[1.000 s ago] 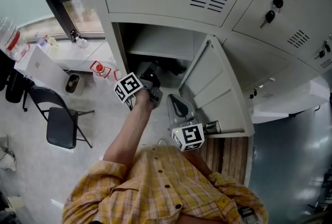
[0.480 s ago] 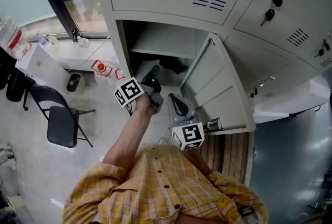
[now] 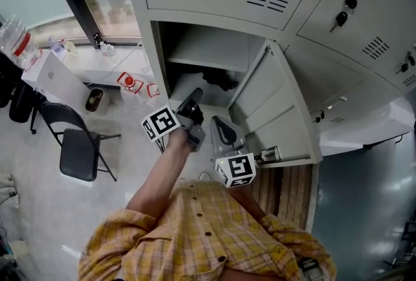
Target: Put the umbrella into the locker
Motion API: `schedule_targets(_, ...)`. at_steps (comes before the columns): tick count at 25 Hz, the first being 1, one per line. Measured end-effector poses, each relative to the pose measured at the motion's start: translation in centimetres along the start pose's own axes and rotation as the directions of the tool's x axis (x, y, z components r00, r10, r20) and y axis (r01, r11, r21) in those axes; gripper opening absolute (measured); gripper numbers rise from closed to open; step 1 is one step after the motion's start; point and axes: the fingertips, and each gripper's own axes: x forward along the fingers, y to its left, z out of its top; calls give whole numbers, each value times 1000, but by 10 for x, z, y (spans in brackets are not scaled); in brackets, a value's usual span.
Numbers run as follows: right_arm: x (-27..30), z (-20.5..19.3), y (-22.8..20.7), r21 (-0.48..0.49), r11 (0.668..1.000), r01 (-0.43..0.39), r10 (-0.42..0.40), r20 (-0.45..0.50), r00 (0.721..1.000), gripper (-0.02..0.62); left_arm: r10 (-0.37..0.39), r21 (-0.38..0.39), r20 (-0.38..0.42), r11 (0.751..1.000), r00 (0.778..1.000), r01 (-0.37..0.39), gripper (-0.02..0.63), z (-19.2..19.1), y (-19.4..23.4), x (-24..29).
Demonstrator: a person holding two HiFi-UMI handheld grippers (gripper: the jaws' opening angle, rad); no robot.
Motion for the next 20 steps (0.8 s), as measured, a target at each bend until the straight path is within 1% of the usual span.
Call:
schedule_targets(3, 1, 0, 1, 7, 1000, -3, 3, 0, 1000, -3, 8, 33, -13, 999, 1000, -8, 3, -2, 1, -7)
schedule_targets(6, 1, 0, 3, 12, 1000, -6, 6, -1, 1000, -3, 24, 108, -31, 994, 999, -20, 3, -4, 3, -15)
schedule_targets(9, 2, 0, 3, 13, 1000, -7, 7, 0, 1000, -3, 26, 185, -42, 983, 999, -18, 3, -6, 1, -21)
schedule_targets(12, 2, -1, 4, 17, 1000, -8, 8, -1, 1000, -3, 26, 267, -46, 964, 999, -12, 3, -8, -3, -28)
schedule_targets(16, 3, -1, 4, 23, 1000, -6, 6, -1, 1000, -3, 40, 381, -57, 924, 998, -15, 3, -12, -6, -35)
schedule_targets(20, 4, 1, 5, 19, 1000, -6, 6, 2, 1000, -3, 47, 435, -63, 900, 997, -15, 3, -19, -8, -37)
